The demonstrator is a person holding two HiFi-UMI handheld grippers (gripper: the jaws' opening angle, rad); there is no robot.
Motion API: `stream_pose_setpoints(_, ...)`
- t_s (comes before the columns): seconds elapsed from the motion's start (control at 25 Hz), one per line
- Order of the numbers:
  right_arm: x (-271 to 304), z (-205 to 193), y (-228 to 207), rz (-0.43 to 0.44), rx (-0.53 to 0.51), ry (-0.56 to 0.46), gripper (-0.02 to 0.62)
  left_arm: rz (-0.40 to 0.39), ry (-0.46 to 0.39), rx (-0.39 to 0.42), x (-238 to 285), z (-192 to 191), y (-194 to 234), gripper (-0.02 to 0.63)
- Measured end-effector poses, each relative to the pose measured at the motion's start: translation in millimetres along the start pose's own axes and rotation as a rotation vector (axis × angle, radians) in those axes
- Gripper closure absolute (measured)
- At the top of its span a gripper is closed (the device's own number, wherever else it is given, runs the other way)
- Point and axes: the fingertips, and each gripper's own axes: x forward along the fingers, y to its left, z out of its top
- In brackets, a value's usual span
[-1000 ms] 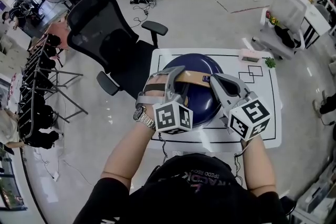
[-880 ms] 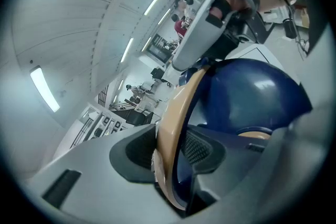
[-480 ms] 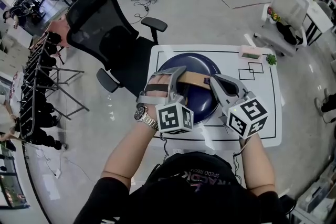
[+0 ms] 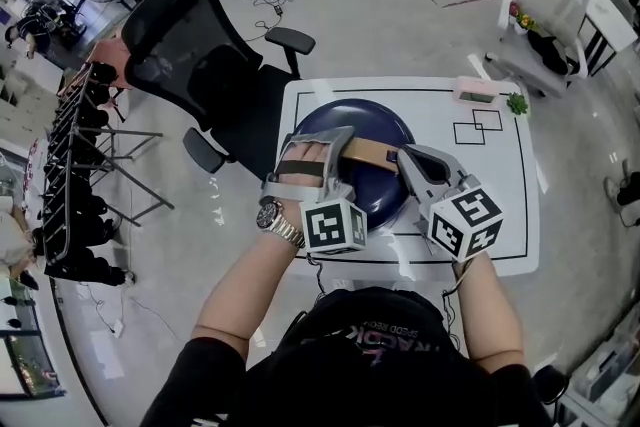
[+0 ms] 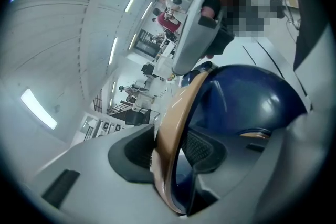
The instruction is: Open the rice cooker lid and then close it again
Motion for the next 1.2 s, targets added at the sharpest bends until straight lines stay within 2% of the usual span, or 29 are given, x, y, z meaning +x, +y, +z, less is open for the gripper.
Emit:
stream_pose_setpoints(0.52, 1, -10, -6, 0.037, 0.028, -0.006, 0.594, 0.014, 0.038, 0.009, 6, 1, -7, 0.456)
stream_pose_setpoints(0.68, -1, -9, -4, 0.053, 0.018, -0.002, 0.594, 0.031, 0.047, -0.012, 3, -1, -6, 0.446)
stream_pose_setpoints(1.0, -15, 3, -8, 0.085, -0.013, -0.051, 0.594, 0.103, 0.079, -0.183, -15, -5, -3, 0.425)
stream_pose_setpoints(1.08, -20, 8, -7, 0.105, -0.021, -0.063, 0.594, 0.127, 0.072, -0.268, -26, -5, -2, 0.425)
stream_pose_setpoints(1.2, -28, 13, -4, 0.137, -0.034, -0.083, 0.594, 0.164, 0.055, -0.455, -46, -7, -3, 0.437)
